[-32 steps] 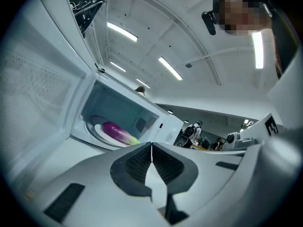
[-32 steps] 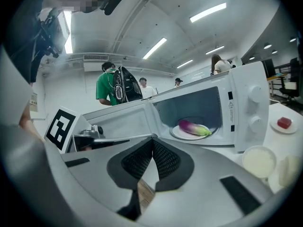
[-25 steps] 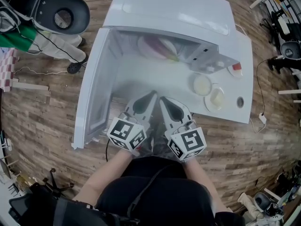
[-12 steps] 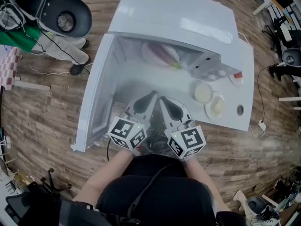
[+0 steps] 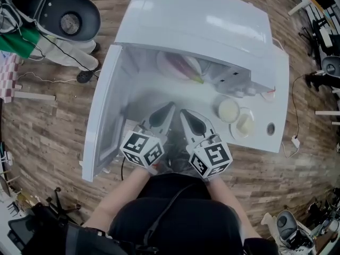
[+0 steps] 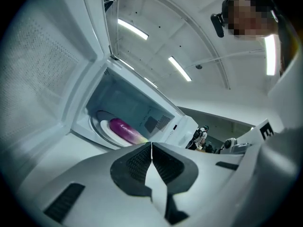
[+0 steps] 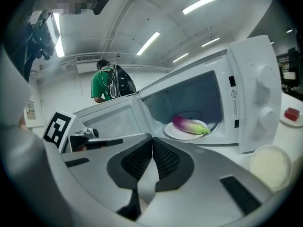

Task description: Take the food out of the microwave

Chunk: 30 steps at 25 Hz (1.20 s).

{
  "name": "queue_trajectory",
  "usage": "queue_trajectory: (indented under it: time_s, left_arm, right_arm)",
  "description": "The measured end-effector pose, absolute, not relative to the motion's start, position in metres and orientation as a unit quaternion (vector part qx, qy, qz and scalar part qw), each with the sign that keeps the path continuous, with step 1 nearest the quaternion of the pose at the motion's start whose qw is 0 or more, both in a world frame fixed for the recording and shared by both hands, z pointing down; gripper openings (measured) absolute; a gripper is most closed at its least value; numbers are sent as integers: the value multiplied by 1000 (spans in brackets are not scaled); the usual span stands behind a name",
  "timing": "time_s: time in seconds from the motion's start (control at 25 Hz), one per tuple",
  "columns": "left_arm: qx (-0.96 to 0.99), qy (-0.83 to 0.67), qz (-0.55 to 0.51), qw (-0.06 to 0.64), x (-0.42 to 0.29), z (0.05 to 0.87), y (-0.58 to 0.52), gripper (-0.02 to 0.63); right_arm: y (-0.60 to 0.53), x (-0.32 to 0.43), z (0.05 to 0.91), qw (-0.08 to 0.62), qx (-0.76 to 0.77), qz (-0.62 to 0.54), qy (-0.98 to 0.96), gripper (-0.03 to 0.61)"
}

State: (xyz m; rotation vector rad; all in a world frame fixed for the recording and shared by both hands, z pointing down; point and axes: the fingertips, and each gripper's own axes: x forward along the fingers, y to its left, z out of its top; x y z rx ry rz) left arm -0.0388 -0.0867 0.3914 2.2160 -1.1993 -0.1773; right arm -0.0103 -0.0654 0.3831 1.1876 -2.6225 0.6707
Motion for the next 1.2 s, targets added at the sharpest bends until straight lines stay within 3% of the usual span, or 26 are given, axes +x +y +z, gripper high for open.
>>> queue_trajectory:
  time_s: [0.72, 1.04, 1.2]
  left_arm:
    - [814, -463, -57, 346, -31, 427, -116, 18]
    - [792, -478, -60, 376, -35, 445, -130, 18]
    - [785, -485, -57, 380, -39, 450, -134, 18]
  right_arm:
    - [-105, 8, 424, 92, 421, 313, -846, 20]
    - [-132, 22, 442, 27, 436, 403, -804, 23]
    - [-141, 23, 448, -13, 437, 455, -776, 74]
